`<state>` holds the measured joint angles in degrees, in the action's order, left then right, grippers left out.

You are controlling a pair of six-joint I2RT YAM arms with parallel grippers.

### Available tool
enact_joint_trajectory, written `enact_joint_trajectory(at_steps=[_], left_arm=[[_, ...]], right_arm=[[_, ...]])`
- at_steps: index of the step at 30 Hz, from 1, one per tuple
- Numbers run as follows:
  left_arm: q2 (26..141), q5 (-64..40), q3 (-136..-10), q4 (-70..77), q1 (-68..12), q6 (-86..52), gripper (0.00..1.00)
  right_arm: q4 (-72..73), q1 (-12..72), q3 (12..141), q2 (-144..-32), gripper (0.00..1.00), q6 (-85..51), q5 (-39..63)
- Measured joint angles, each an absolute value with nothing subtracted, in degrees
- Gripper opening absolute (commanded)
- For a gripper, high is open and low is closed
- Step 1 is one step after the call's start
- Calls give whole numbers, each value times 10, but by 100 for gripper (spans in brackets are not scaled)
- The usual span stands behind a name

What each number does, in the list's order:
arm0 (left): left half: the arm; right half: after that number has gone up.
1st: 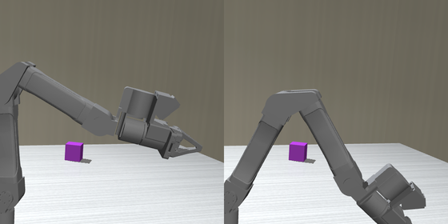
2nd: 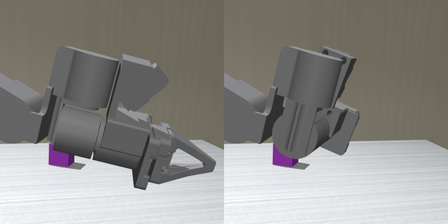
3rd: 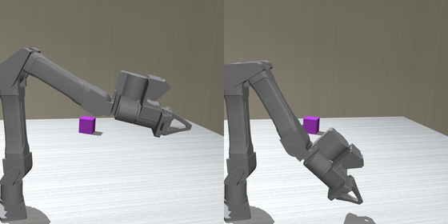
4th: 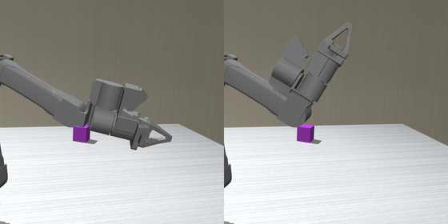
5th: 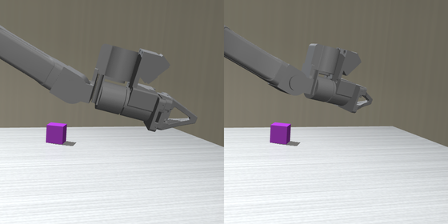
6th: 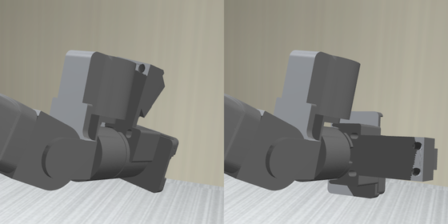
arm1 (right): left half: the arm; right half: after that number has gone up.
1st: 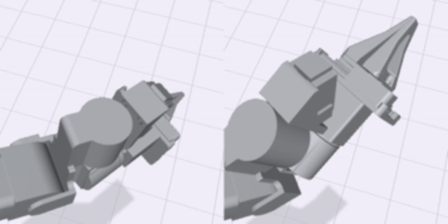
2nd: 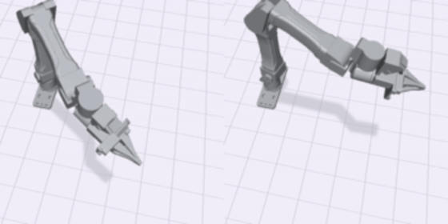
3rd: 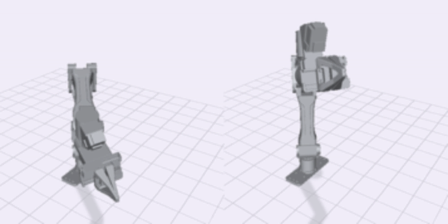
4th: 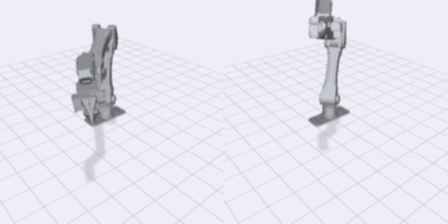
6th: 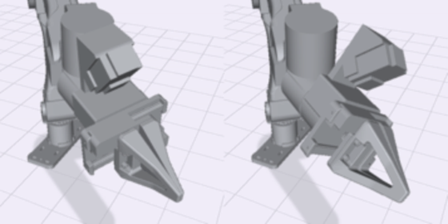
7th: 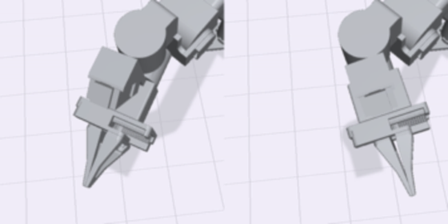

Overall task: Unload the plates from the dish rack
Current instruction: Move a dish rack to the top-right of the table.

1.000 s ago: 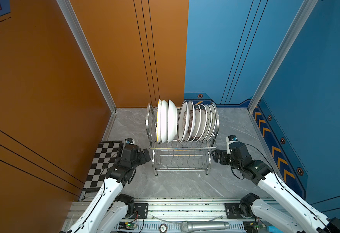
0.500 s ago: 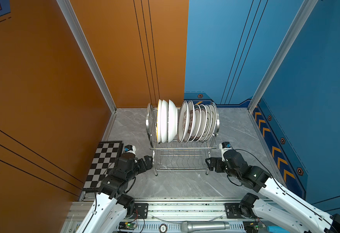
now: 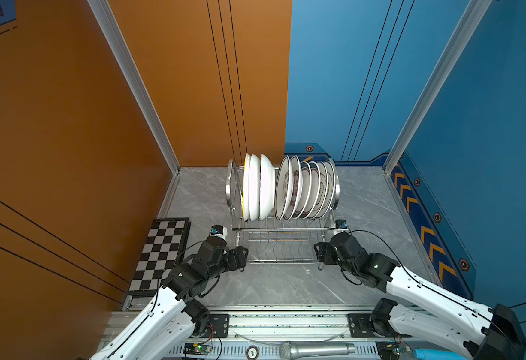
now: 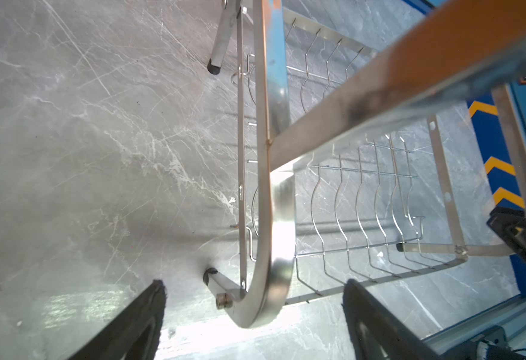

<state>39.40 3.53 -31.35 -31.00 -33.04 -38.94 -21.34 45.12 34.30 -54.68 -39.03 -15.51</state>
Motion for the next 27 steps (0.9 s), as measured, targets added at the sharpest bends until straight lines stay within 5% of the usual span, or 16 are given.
enact_joint_trajectory(at_steps=[27], left_arm=[[536,104,-295,-174,-349,-374,57]], right_arm=[[-81,422,314,-620,43,-378,-178]])
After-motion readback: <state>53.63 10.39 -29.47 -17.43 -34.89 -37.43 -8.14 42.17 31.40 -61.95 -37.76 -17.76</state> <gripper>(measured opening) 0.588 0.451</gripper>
